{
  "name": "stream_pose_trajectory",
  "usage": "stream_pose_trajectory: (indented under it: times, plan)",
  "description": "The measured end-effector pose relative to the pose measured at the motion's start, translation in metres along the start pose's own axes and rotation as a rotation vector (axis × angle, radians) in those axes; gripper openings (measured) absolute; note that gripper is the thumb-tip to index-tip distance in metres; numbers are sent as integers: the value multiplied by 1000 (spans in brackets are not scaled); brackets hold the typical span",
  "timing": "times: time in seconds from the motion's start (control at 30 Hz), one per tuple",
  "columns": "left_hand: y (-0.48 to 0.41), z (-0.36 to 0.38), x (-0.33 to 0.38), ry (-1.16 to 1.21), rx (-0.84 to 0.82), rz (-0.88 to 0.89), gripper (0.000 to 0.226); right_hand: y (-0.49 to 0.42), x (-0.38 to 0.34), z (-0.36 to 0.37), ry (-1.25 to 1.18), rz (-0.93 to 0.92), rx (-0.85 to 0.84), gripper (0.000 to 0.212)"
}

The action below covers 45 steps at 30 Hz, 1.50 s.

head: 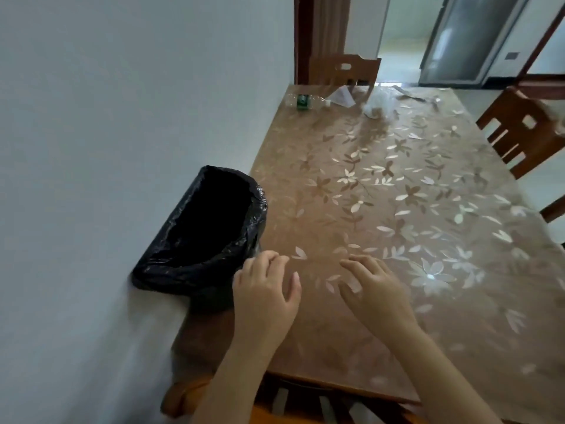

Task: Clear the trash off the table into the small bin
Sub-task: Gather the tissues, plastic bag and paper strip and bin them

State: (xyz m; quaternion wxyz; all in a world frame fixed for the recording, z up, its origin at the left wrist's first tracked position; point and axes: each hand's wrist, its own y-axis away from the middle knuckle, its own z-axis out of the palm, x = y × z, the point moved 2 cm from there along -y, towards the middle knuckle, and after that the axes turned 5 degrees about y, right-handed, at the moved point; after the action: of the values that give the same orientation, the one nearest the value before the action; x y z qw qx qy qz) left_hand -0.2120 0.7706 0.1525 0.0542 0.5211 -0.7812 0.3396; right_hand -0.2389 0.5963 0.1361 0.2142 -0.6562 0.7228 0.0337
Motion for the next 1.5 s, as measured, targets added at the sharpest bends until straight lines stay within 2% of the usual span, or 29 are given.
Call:
stream_pose_trajectory:
  times: [0.2,0.4,0.77,0.93,1.07,1.23,1.5]
  plan:
    - [32,45,69,92,-261,127,26,56,63,-27,79,171,42,31]
    - [47,88,161,135,-315,237,24,124,153,-79,102,351,138,33]
    - [116,186,433,326,-464,635,17,313,349,-200,212,767,312,37]
    - [152,218,524,385,-556,786,27,384,402,-229,215,963,403,35]
    - [172,248,580,436,-631,869,24,421,437,-245,212,1082,428,34]
    - [179,299,654,506,-656,900,23,441,502,-275,261,1144,429,34]
    - [130,396,786,629,-640,787,20,397,659,-344,309,1080,361,34]
